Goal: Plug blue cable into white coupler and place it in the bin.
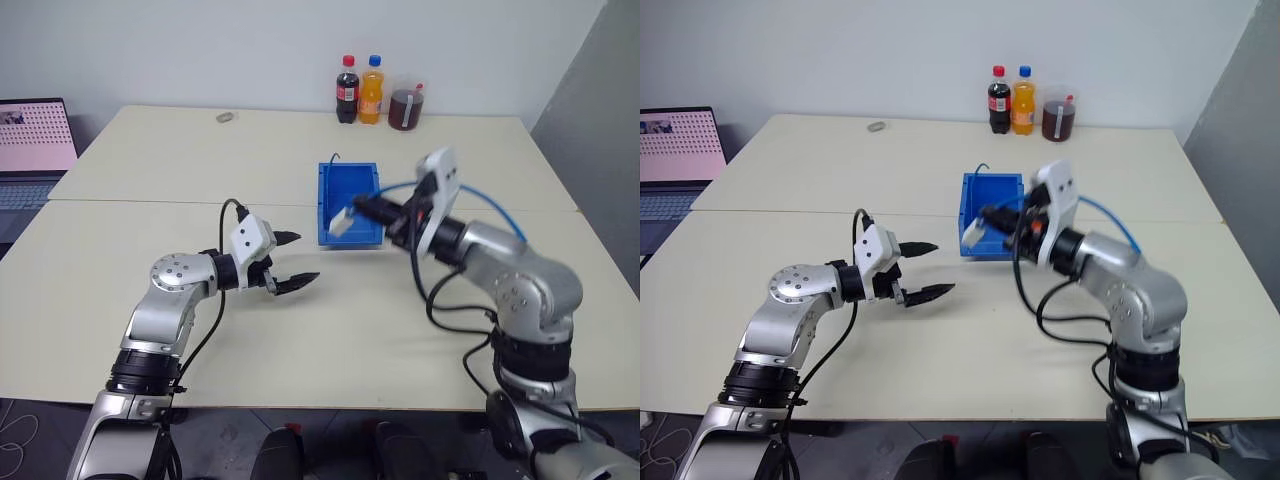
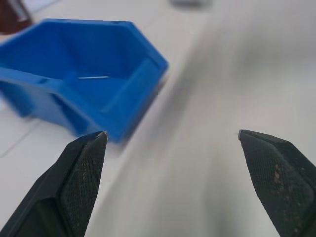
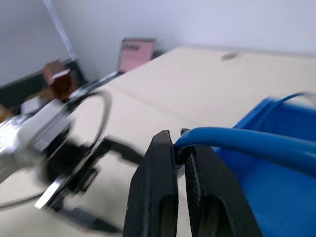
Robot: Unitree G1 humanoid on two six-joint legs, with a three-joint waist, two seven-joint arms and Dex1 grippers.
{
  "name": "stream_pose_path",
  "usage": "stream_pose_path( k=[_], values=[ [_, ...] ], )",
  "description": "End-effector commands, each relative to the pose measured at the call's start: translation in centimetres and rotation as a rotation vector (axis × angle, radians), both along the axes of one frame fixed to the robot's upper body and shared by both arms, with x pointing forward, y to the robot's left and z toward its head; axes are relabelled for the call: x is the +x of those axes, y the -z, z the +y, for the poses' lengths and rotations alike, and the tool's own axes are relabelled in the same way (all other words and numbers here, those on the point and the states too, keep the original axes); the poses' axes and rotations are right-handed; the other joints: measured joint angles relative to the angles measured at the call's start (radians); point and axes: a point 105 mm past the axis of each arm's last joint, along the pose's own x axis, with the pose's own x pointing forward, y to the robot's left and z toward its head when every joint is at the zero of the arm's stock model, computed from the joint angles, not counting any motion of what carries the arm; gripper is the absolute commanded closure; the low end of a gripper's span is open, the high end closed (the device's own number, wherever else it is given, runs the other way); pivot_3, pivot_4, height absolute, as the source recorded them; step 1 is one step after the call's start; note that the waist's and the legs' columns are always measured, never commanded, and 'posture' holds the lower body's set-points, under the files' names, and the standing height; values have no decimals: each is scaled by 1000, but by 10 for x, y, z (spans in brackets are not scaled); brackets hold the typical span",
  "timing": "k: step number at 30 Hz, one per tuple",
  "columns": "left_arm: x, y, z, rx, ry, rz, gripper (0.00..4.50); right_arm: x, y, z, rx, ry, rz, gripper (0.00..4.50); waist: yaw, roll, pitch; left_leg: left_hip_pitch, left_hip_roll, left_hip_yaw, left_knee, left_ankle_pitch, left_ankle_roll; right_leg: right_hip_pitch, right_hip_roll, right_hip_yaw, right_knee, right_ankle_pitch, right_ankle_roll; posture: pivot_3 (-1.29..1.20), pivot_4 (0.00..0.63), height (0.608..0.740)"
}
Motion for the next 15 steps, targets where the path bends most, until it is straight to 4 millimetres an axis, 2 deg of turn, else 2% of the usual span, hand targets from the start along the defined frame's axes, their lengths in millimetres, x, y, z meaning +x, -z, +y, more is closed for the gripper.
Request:
stream_pose_path(
  k=[1, 5, 7, 9, 11, 15],
  values=[
    [7, -28, -2, -57, -35, -74, 24, 38, -11, -1, -17, 94, -51, 4500, 0, 0, 0, 0, 0, 0, 0, 0, 0, 0, 0, 0, 0, 0, 0, 0, 150, 740],
    [11, -32, -4, -49, -42, -86, 24, 70, -3, 10, -101, 90, -25, 4500, -1, 0, 2, 0, 0, 2, 0, 0, 0, -1, 0, 1, -1, 2, -3, 0, 150, 740],
    [13, -33, -5, -44, -46, -96, 0, 84, 7, 10, -225, 72, -7, 3845, -1, 0, 2, -2, 0, 3, 0, 0, 0, -2, 0, 2, 0, 3, -4, 0, 150, 740],
    [13, -33, -7, -42, -47, -100, 0, 90, 13, 5, -307, 54, 8, 3494, 0, 0, 2, -6, 0, 3, 0, 0, 0, -7, 0, 1, 1, 3, -5, 0, 150, 740],
    [14, -32, -6, -44, -55, -102, 0, 92, 16, -1, -389, 18, 17, 3023, 2, 0, 3, -13, 0, 4, 1, 0, -1, -16, -1, 2, 2, 3, -5, 0, 150, 740],
    [15, -31, -2, -44, -69, -102, 0, 88, 15, -13, -514, -67, 15, 1938, 7, 0, 3, -14, 0, 9, 0, 0, -1, -16, -4, 2, 2, 3, -5, 0, 150, 740]
  ],
)
